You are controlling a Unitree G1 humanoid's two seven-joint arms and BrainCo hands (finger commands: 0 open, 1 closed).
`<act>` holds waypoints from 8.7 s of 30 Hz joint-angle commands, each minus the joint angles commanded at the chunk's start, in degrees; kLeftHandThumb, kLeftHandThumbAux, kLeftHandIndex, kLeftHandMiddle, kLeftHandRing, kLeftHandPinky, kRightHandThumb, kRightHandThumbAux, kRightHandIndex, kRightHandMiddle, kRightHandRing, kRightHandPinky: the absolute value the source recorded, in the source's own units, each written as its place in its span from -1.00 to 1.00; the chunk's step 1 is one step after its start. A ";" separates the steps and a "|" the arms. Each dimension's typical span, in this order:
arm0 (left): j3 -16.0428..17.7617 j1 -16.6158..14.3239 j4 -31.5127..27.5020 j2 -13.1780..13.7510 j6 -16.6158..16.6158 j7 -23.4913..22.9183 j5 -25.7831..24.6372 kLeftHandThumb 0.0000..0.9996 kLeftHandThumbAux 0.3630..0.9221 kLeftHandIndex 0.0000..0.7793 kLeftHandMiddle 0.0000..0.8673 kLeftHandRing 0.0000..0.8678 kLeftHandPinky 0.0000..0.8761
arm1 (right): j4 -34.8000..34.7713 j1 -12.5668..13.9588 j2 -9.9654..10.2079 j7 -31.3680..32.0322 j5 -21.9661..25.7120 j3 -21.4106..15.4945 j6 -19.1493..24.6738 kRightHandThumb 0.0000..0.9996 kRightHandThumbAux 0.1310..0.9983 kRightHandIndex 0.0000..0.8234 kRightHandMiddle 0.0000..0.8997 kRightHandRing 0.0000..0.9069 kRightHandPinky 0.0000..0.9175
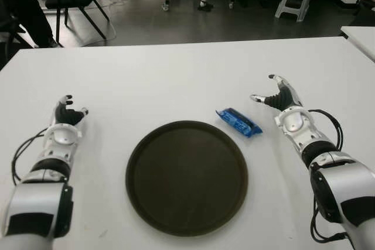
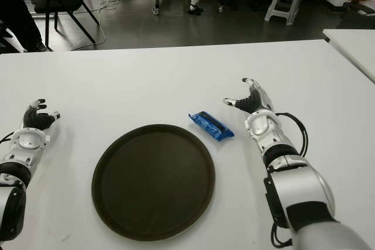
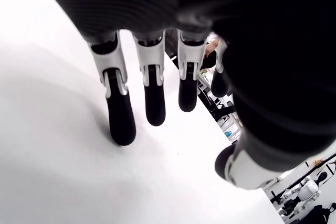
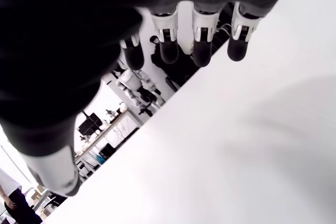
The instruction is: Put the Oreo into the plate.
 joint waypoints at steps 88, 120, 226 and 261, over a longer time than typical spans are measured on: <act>0.47 -0.58 0.05 -0.55 0.40 -0.44 -0.56 -0.41 0.35 -0.82 -0.60 -0.54 -0.52 | -29.38 16.27 2.08 1.27 -13.41 16.48 8.80 -0.78 0.09 -1.00 -0.90 -0.79 -0.63; 0.59 -0.64 0.05 -0.49 0.42 -0.48 -0.63 -0.51 0.29 -0.81 -0.58 -0.53 -0.54 | -29.76 14.10 3.01 5.08 -21.36 25.27 28.70 -0.91 -0.01 -1.00 -1.00 -1.00 -0.98; 1.19 -0.66 0.02 -0.29 0.07 -1.39 -0.79 -0.43 0.33 -0.79 -0.55 -0.50 -0.51 | -40.82 10.88 -7.84 43.42 -11.84 19.74 26.20 -1.00 0.07 -1.00 -1.00 -0.97 -0.98; 0.95 -0.81 0.08 -0.38 0.32 -1.09 -0.52 -0.50 0.31 -0.84 -0.62 -0.57 -0.60 | -39.09 9.29 -3.82 40.66 -14.54 22.84 26.25 -1.00 0.01 -1.00 -1.00 -0.97 -0.91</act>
